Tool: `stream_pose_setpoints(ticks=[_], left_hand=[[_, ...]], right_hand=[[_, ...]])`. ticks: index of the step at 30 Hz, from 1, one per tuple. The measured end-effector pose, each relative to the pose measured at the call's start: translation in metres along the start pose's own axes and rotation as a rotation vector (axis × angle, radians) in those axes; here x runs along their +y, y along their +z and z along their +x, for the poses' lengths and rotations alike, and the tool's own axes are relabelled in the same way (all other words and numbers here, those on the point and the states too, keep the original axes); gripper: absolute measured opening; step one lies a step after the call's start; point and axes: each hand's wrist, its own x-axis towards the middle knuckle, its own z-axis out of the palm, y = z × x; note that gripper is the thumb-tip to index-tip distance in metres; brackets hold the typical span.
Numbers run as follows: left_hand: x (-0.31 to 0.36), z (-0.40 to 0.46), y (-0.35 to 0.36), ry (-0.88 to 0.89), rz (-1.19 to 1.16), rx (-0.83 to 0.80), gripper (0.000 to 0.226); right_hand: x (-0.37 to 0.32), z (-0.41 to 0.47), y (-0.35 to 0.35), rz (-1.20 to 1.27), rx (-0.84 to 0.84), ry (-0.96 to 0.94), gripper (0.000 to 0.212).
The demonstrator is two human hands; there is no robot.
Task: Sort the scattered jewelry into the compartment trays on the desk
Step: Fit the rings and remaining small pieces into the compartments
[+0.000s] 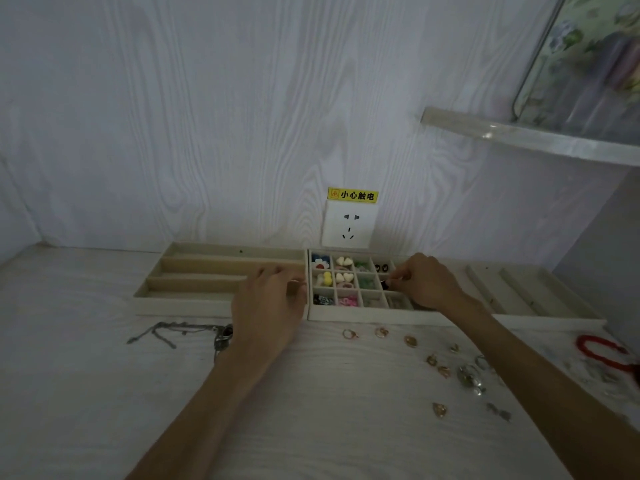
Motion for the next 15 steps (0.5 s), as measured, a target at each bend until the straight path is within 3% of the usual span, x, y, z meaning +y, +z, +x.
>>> stream_pose_setpoints(ticks=[8,11,15], left_hand=[[0.001,-0.001,0.001,0.06,-0.018,-0.007,0.022],[0.003,-0.002,0.004,0.12,-0.033,-0.024,0.021],[0.008,-0.006,0.006,0.174,-0.049,-0.017,0.021]], right_hand=[[0.002,-0.034,-0.037,0.076,0.036,-0.067,0.012],[0.007,-0.067,-0.04,0.073,-0.041,-0.105,0.006],[0.015,-0.093,-0.022,0.007,-0.057,-0.101,0.018]])
